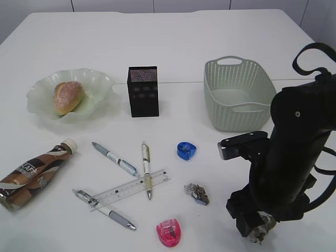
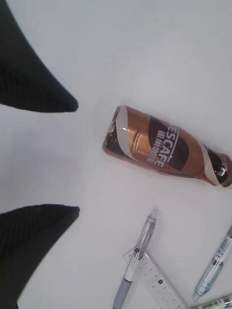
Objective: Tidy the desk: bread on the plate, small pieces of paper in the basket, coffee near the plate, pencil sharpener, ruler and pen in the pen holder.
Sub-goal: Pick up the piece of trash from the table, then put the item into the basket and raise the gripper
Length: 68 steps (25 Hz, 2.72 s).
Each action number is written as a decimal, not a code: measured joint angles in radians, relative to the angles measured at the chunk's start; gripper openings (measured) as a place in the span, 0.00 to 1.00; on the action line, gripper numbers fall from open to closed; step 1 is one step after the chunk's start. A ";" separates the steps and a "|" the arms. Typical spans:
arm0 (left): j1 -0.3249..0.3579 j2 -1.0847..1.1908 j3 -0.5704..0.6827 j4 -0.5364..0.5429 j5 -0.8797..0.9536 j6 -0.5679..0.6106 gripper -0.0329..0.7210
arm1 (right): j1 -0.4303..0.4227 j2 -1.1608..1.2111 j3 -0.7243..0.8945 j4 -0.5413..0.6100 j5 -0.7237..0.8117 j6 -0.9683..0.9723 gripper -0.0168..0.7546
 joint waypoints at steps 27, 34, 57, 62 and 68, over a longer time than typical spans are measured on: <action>0.000 0.000 0.000 -0.002 0.006 0.000 0.63 | 0.000 0.084 0.000 0.008 -0.056 -0.024 0.49; 0.000 0.000 0.000 -0.002 0.006 0.000 0.63 | 0.000 0.084 0.000 0.010 -0.068 -0.024 0.31; 0.000 0.000 0.000 -0.002 0.006 0.000 0.63 | -0.094 -0.042 -0.267 0.036 -0.119 -0.005 0.25; 0.000 0.000 0.000 -0.002 0.006 0.000 0.63 | -0.211 -0.018 -0.432 0.035 -0.166 0.014 0.25; 0.000 0.000 0.000 -0.008 0.006 0.000 0.63 | -0.267 0.144 -0.630 0.026 -0.201 0.016 0.25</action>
